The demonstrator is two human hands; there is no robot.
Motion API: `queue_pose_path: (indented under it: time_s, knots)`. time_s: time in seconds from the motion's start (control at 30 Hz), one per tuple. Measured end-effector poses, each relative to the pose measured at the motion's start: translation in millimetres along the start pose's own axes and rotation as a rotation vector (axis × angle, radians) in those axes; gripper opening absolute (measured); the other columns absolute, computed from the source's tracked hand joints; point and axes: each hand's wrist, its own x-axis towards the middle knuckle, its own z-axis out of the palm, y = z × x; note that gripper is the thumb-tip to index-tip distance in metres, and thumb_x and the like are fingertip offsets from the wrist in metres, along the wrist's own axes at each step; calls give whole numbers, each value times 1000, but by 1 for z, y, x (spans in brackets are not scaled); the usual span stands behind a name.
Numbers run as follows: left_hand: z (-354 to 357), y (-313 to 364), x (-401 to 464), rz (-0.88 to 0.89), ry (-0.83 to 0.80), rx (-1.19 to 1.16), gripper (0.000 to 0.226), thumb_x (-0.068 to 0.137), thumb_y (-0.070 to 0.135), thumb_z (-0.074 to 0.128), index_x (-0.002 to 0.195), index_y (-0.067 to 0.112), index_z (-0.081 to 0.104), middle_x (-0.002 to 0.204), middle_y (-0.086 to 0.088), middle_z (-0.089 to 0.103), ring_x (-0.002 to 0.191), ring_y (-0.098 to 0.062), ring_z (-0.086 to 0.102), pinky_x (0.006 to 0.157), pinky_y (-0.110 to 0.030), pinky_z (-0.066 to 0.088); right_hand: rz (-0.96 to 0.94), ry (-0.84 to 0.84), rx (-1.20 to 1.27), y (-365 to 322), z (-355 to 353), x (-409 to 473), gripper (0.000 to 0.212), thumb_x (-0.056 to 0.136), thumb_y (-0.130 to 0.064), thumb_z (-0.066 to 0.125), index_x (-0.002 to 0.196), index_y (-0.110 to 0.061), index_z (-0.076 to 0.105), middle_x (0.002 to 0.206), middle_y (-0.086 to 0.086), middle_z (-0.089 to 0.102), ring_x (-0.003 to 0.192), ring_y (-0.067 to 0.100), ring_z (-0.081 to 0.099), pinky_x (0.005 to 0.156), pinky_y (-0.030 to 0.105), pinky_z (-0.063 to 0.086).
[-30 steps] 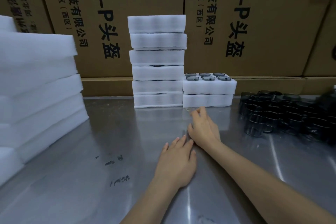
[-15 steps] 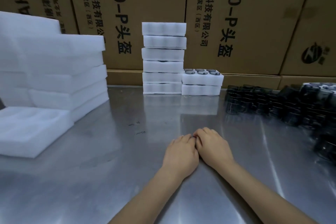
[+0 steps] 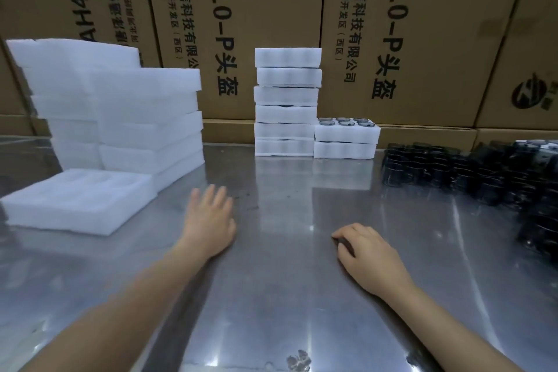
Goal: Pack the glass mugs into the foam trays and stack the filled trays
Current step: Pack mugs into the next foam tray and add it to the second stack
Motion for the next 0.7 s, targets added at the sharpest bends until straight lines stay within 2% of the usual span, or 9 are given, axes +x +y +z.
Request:
queue_pose_path:
  time_s: [0.1, 0.27, 0.37, 0.5, 0.6, 0.7]
  knots:
    - [16, -49, -4, -275, -142, 136, 64, 94, 46, 29, 149, 14, 19, 158, -9, 9, 144, -34, 5, 113, -51, 6, 15, 1, 14, 0, 0, 0, 25, 96, -31, 42, 116, -32, 56, 118, -17, 53, 111, 7, 44, 78, 24, 39]
    - [28, -81, -19, -615, -228, 69, 75, 91, 55, 29, 151, 14, 7, 156, -22, -2, 141, -47, 0, 113, -54, 4, 15, -6, 29, 3, 1, 2, 24, 95, -31, 43, 115, -33, 56, 118, -18, 53, 111, 6, 44, 77, 22, 37]
    - [24, -79, -17, -657, -253, 53, 75, 93, 53, 28, 151, 13, 4, 154, -27, -1, 140, -49, 2, 114, -55, 5, 19, -10, 38, 3, 1, 4, 24, 95, -30, 44, 115, -33, 56, 117, -19, 53, 110, 6, 43, 75, 22, 35]
    - [21, -86, -13, -668, -241, 61, 74, 92, 52, 33, 148, 11, 9, 153, -21, 11, 139, -46, 14, 114, -52, 7, 25, -22, 61, 4, 0, 4, 23, 95, -30, 44, 114, -34, 57, 117, -19, 53, 110, 6, 44, 78, 23, 38]
    - [17, -99, -11, -691, -257, 100, 70, 91, 44, 41, 146, 10, 14, 145, -19, 30, 133, -40, 31, 115, -47, 10, 31, -24, 82, 4, -1, 5, 23, 95, -29, 45, 113, -33, 58, 117, -18, 53, 110, 6, 44, 82, 25, 41]
    - [10, -111, -10, -637, -239, 114, 47, 87, 27, 47, 131, 15, 36, 124, -9, 51, 116, -28, 49, 108, -39, 22, 34, -29, 102, 4, -2, 6, 23, 94, -27, 46, 112, -32, 59, 116, -17, 54, 109, 8, 45, 84, 25, 41]
